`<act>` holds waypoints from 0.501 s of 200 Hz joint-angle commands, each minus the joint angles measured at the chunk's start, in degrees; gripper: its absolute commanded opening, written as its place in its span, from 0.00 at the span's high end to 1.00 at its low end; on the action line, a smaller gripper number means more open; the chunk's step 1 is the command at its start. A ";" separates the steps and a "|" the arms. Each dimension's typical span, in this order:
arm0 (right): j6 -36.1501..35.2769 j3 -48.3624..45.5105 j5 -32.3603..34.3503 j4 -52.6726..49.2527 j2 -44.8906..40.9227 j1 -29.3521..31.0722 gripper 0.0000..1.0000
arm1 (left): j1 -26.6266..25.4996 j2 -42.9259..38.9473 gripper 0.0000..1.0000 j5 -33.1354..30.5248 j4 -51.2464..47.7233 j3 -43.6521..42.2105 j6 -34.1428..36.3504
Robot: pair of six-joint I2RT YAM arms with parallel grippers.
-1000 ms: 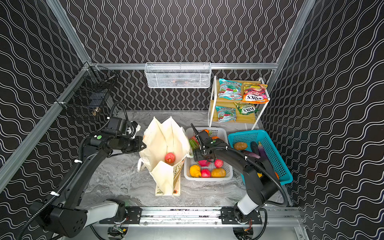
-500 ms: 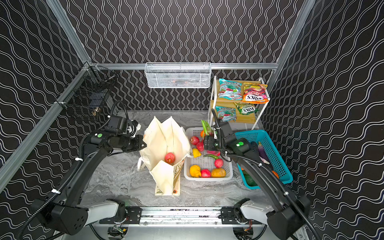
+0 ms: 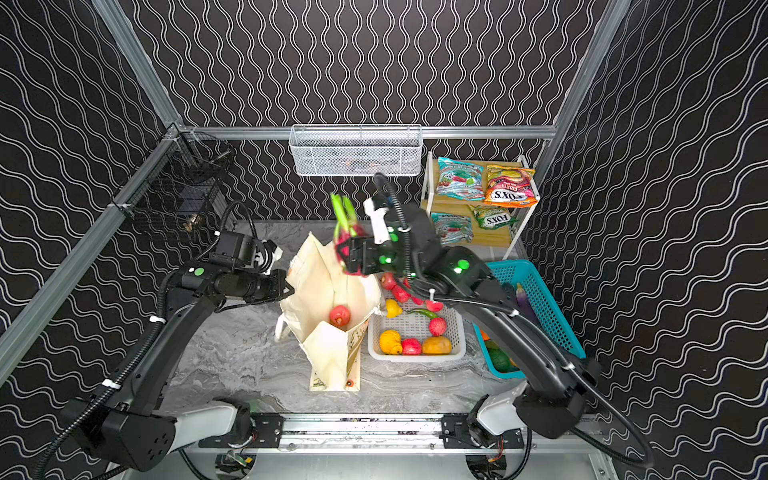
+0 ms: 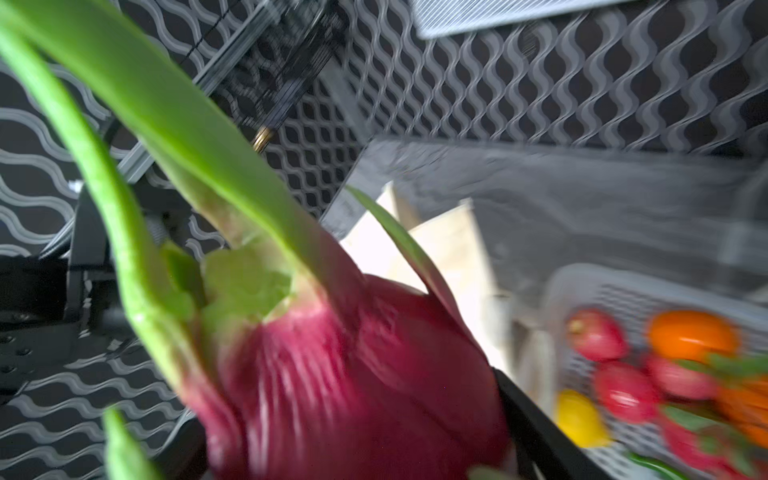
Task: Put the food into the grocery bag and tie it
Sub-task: 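Lift the dragon fruit with the right gripper and carry it into the tote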
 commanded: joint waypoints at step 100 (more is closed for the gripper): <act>3.76 -5.94 0.08 -2.72 18.00 3.00 0.17 | 0.04 -0.33 1.00 1.50 1.16 1.99 -0.33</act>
